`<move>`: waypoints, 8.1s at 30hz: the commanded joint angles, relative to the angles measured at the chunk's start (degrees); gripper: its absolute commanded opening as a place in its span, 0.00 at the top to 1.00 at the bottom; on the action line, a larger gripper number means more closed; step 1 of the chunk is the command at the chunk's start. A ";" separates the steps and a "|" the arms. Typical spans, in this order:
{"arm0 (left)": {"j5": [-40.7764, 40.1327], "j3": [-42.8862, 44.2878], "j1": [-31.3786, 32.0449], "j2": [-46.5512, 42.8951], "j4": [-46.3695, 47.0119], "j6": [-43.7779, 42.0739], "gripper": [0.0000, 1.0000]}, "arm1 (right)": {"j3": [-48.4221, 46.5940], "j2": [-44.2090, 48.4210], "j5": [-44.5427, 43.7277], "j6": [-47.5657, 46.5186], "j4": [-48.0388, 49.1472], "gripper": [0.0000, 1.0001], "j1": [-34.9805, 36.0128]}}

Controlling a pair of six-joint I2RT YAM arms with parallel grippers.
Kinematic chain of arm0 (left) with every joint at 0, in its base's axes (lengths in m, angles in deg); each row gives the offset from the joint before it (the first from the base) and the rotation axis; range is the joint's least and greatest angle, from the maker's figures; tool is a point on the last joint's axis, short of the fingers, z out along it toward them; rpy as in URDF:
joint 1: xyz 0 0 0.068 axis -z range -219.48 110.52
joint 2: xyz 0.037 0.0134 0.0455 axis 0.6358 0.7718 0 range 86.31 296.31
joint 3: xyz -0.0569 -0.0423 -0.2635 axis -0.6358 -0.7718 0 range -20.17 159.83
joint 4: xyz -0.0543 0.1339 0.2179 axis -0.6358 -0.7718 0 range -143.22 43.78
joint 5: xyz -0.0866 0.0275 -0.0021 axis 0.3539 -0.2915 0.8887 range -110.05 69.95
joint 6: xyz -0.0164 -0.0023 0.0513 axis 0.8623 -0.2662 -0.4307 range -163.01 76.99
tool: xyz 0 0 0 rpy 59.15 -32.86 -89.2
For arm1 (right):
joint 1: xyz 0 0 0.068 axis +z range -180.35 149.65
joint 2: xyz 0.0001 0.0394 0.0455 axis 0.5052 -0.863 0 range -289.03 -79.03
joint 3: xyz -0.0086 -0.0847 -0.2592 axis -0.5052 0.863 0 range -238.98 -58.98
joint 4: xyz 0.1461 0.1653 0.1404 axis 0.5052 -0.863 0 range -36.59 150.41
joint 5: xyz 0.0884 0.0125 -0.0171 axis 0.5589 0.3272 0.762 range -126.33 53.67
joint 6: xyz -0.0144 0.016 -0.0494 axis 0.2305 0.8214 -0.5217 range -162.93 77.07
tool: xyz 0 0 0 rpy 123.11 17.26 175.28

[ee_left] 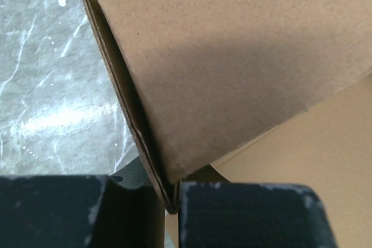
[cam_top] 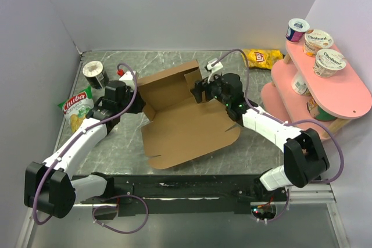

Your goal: Fold the paper box

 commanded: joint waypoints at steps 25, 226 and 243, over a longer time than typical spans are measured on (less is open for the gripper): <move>11.47 0.71 6.48 -2.91 1.49 -4.25 0.92 | 0.65 2.46 -13.07 -1.27 1.19 0.81 -3.57; 5.14 16.94 -14.26 24.91 17.31 20.89 0.04 | 26.13 17.32 -12.11 50.41 -2.16 0.02 6.53; 20.70 15.67 -9.16 39.38 30.58 22.11 0.06 | 12.88 -3.86 -3.06 43.12 4.71 0.07 -5.76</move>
